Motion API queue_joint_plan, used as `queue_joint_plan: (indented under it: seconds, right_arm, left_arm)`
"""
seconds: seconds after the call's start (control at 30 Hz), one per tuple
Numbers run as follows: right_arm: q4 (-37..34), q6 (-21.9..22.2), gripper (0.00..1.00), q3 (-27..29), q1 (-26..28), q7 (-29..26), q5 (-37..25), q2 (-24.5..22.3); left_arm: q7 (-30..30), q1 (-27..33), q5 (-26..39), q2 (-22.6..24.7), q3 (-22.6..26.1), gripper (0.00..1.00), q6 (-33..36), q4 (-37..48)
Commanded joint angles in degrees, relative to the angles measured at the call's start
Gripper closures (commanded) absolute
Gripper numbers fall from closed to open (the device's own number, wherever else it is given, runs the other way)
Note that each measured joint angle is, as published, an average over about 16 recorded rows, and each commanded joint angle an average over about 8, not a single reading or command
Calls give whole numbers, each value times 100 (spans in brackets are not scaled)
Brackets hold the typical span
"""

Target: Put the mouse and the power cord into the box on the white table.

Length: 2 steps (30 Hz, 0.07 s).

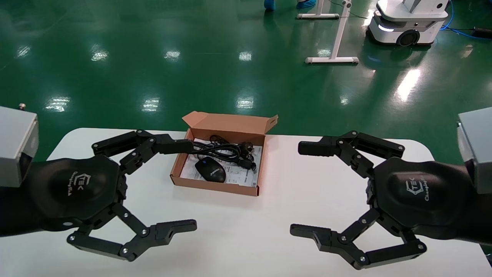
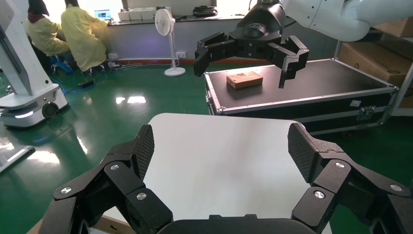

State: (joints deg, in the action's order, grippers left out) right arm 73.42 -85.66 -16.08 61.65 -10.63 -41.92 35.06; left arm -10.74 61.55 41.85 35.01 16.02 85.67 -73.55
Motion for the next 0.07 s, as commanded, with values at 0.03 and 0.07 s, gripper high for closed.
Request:
queue_joint_plan:
  seconds: [0.03, 0.07]
  right_arm:
    - [0, 0, 0, 0, 0, 0, 0, 0]
    - [0, 0, 0, 0, 0, 0, 0, 0]
  left_arm:
    - [0, 0, 0, 0, 0, 0, 0, 0]
    - [0, 0, 0, 0, 0, 0, 0, 0]
